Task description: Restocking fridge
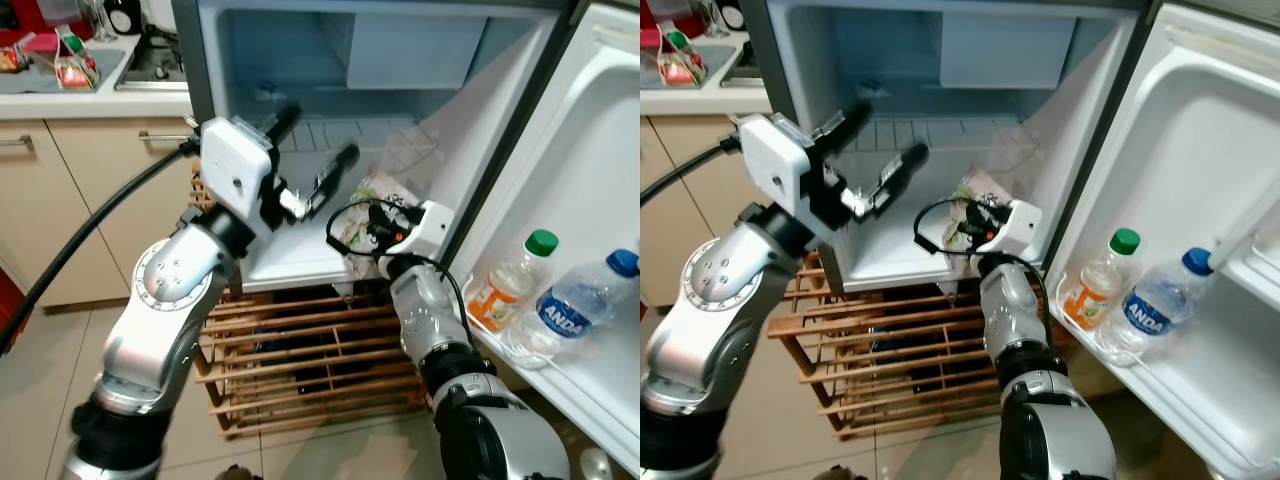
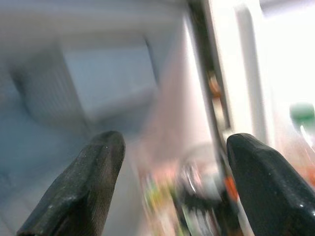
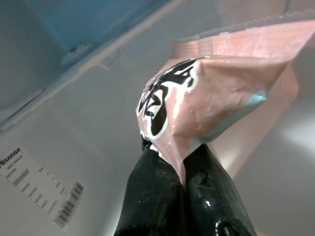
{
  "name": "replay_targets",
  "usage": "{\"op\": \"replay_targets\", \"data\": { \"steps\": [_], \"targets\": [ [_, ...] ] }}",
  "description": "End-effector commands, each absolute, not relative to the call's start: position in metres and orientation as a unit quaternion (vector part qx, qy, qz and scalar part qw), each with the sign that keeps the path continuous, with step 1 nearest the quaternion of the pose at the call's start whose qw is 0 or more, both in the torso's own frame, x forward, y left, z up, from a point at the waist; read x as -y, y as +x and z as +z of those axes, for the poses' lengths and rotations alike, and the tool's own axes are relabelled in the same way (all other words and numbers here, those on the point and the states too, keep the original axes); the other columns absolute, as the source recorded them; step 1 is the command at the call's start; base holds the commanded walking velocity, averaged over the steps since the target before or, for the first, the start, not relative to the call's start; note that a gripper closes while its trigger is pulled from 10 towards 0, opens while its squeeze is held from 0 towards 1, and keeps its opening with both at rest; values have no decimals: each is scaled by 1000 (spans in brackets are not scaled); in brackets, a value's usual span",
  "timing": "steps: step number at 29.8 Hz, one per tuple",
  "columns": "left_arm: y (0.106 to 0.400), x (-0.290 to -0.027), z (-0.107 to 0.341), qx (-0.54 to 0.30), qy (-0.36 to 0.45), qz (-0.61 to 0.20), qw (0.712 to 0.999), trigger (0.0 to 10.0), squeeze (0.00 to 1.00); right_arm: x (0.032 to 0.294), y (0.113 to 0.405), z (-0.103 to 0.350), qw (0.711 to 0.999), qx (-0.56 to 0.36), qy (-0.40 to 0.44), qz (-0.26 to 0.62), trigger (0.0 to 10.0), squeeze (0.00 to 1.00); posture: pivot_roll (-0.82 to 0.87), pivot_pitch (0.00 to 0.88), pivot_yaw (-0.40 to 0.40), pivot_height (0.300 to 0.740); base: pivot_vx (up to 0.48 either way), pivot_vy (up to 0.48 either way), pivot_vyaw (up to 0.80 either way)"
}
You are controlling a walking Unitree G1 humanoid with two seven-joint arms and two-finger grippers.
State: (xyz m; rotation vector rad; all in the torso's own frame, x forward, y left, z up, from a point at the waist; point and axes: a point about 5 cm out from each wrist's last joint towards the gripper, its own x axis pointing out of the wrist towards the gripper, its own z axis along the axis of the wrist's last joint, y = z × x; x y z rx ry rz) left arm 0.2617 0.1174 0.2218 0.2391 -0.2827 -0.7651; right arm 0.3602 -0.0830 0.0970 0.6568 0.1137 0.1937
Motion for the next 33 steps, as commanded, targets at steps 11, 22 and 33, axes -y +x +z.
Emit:
{"op": "replay_targets", "data": {
  "steps": [11,22,33],
  "targets": [
    [208,-145,185,1,101,-398,912,10000,0,45,367,103,850,-129,508,46,0,0,240,0,-51,740,0,0,0],
    [143,-147,164,-104,41,-386,916,10000,0,42,375,117,822,-129,554,10,0,0,302,127,-36,740,0,0,0],
    [128,-136,170,-111,13,-374,921,10000,0,49,388,139,816,-127,563,-41,10000,1000,337,184,-47,740,0,0,0]
  ]
}}
